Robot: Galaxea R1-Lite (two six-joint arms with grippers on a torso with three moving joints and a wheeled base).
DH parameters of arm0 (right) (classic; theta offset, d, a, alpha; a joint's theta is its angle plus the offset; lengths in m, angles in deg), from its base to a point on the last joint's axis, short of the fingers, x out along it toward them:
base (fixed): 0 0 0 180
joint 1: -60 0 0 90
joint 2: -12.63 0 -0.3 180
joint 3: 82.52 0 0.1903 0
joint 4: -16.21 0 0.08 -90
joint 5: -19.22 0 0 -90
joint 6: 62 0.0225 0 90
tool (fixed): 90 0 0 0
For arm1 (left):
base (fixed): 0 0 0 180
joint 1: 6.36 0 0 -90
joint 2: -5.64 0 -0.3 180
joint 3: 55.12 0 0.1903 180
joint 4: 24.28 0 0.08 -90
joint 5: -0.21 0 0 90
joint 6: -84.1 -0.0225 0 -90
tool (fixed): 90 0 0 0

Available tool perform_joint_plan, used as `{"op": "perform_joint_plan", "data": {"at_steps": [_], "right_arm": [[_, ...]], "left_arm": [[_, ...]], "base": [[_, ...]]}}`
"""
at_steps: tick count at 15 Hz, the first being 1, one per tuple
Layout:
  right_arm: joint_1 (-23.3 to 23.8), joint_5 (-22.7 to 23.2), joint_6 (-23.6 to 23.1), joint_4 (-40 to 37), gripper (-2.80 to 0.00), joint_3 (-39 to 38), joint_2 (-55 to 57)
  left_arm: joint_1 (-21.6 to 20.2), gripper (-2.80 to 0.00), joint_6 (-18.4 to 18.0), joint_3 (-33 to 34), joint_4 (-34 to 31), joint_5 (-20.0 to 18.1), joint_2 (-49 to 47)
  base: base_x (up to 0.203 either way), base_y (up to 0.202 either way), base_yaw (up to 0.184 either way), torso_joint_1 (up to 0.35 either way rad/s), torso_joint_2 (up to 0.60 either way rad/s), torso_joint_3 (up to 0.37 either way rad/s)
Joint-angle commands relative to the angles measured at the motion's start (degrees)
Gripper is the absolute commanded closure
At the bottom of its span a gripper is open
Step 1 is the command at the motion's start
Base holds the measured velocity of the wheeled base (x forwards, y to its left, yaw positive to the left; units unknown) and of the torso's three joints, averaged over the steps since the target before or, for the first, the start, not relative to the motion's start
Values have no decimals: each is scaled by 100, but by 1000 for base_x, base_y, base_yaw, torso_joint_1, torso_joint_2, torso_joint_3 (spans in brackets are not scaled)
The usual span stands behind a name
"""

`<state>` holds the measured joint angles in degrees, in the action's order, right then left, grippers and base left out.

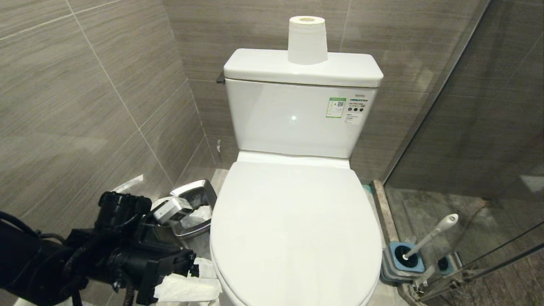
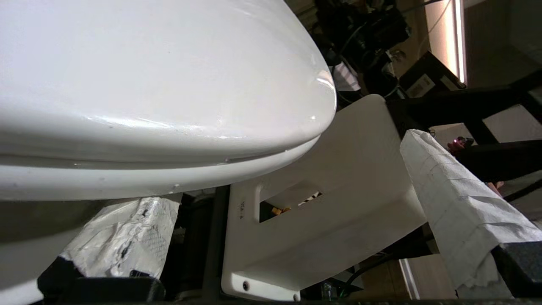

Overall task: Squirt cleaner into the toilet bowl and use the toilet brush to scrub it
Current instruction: Use the left hand to lift the toilet lid slightly

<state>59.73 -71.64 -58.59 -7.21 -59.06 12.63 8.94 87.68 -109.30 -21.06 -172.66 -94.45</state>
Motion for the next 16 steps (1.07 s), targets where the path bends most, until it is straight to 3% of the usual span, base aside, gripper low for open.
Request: {"op": "perform_joint_plan", "data": {"at_steps": [1, 5, 11, 16], "right_arm": [[0, -1, 1, -4, 0, -1, 9], [-2, -1, 1, -3, 0, -1, 7], [0, -1, 1, 0, 0, -1, 9], [0, -1, 1, -4, 0, -1, 9]], "left_arm": [[-1, -280, 55, -57, -4, -122, 227], [15, -280, 620, -324, 4, -157, 464], [37, -280, 661, -960, -3, -160, 406], [-8, -280, 990, -1544, 4, -134, 298]], "base": [[0, 0, 0, 0, 0, 0], [0, 0, 0, 0, 0, 0], [0, 0, 0, 0, 0, 0], [0, 0, 0, 0, 0, 0]]}}
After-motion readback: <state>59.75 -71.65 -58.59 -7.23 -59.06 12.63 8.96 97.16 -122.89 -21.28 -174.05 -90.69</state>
